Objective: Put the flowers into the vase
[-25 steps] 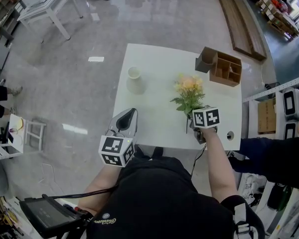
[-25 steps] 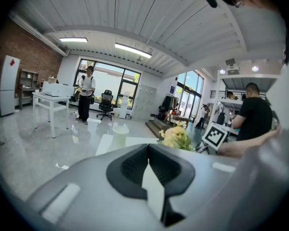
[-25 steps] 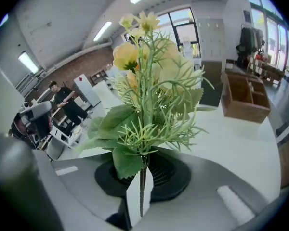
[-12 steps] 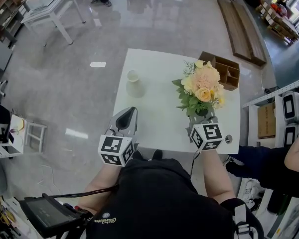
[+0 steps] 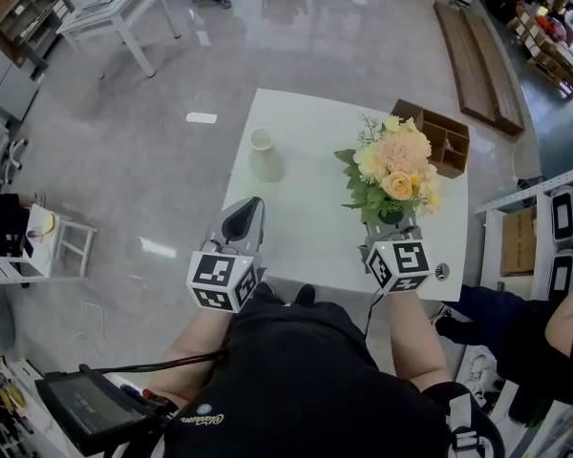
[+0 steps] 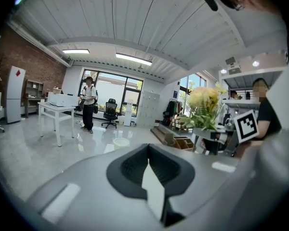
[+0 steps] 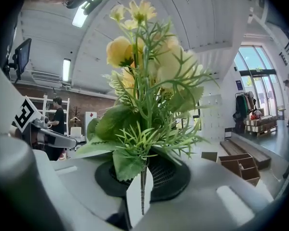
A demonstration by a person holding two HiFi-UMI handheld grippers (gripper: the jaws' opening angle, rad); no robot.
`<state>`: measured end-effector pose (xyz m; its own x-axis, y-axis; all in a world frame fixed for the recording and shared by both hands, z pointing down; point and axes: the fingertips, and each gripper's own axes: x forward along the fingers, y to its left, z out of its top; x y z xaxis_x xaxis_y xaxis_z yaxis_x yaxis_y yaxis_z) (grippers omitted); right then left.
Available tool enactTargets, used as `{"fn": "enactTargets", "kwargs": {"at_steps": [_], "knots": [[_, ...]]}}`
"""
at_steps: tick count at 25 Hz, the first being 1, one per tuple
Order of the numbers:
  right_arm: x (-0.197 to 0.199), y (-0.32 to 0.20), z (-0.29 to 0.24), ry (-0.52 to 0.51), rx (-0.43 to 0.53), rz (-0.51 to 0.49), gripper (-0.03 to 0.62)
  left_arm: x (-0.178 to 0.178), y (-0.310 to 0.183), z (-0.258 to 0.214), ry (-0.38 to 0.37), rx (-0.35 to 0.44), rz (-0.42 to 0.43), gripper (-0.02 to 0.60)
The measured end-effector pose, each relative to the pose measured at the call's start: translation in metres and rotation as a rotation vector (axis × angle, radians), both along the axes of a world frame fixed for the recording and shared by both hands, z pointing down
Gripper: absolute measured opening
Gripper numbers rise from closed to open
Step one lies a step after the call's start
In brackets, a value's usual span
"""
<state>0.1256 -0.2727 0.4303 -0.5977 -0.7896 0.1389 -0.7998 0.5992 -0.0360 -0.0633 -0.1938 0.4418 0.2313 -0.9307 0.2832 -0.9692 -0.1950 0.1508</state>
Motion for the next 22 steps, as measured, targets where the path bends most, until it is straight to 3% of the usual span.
{"fn": "enactTargets", "kwargs": {"at_steps": [8, 16, 22], "knots": [[-0.023, -0.001, 0.007, -0.003, -0.025, 0.06, 0.048, -0.053, -0.01, -0.006, -0.008, 0.018, -0.009, 0.006], [-0.149, -0.005, 0.009, 0.001, -0.031, 0.13, 0.048, -0.17, -0.027, 0.005, -0.003, -0.002, 0.058, 0.006], [-0.193, 0.003, 0.009, 0.013, -0.047, 0.158, 0.048, -0.205, -0.039, 0.005, 0.007, -0.012, 0.118, 0.006]]}}
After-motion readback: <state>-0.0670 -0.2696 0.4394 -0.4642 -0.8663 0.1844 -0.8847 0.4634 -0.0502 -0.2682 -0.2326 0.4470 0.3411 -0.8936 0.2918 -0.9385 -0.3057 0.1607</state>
